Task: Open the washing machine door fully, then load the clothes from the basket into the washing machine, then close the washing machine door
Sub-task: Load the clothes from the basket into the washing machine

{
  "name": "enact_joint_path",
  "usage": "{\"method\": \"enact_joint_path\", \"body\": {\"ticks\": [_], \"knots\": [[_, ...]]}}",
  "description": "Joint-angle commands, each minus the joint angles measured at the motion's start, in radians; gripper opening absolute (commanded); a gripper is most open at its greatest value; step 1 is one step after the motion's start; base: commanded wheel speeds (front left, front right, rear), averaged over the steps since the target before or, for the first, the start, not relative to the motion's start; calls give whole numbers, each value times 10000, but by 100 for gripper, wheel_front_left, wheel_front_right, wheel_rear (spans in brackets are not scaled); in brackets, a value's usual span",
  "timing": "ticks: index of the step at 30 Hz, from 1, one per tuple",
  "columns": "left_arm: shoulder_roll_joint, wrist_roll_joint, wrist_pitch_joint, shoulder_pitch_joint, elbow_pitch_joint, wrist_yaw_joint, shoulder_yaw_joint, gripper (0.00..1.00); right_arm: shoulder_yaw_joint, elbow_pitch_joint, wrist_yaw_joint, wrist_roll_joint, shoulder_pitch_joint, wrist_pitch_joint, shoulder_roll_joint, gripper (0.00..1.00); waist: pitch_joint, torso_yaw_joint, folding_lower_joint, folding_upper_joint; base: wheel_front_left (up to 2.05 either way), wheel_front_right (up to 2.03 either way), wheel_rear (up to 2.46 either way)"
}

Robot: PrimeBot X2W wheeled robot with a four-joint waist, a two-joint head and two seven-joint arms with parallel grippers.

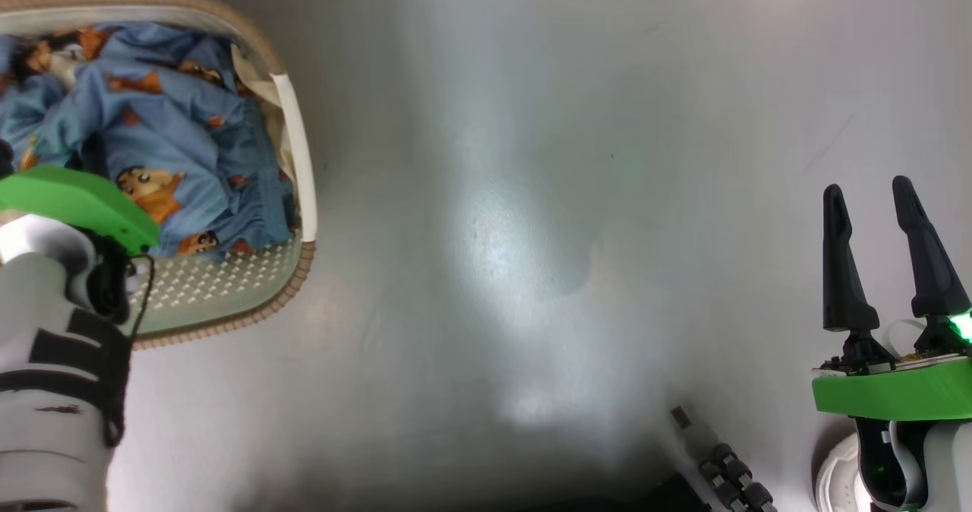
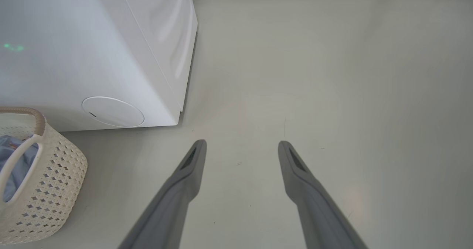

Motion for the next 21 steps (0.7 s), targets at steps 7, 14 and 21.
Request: {"method": "enact_joint_path", "body": {"ticks": [7,14,21], "knots": [[-62,54,-683,1666,-1993,-174,328,0,228,171,16,97,143,-48,-70,100,-1222,535,0,0,0,0,0],[-813,622,-689,4216,-5111,-187,1075,0,355,597,16,111,288,-48,-88,100,-2973,963,0,0,0,0,0],[-1278,1089,-690,6524,-7603,-253,1547,0,511,1022,16,92,910,-48,-54,100,-5016,1203,0,0,0,0,0]]}}
